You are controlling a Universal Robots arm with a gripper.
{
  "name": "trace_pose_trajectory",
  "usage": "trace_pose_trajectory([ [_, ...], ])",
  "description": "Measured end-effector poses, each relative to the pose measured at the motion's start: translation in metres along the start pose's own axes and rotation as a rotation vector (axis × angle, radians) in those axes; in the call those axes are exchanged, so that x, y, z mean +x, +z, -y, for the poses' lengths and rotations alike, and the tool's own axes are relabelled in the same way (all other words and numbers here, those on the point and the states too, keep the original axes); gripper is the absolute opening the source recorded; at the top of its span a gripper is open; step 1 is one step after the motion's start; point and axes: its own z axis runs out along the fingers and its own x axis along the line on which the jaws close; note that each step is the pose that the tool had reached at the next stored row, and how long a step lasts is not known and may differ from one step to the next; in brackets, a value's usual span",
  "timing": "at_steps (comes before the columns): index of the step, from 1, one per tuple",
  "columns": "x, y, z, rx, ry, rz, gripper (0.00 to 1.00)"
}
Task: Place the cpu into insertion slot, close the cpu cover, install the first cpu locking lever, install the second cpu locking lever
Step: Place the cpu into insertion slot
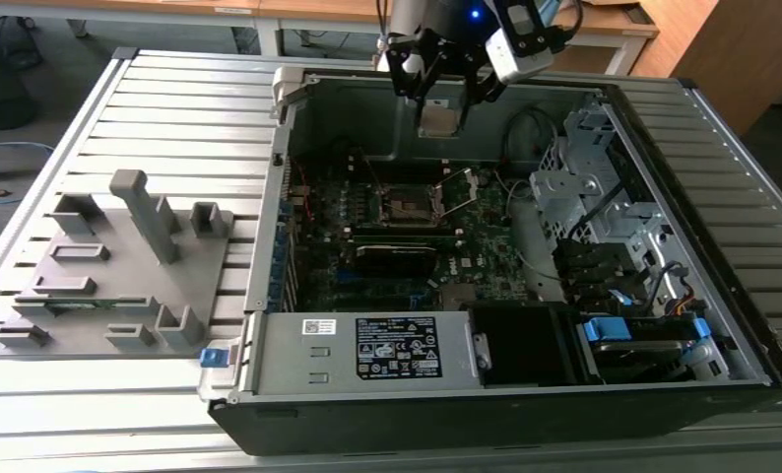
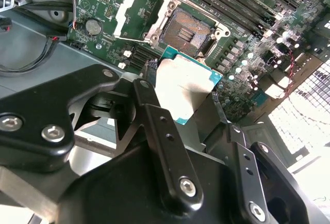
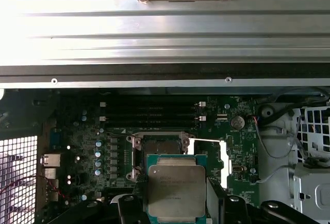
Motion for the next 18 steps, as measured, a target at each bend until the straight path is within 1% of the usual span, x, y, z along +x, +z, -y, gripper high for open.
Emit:
trace_pose_trajectory([
  [7, 0.0000, 0.0032, 0.0003, 0.0001, 0.000, -0.0001, 0.54],
  [18, -0.0001, 0.0058, 0.0005, 0.0002, 0.000, 0.0000, 0.54],
])
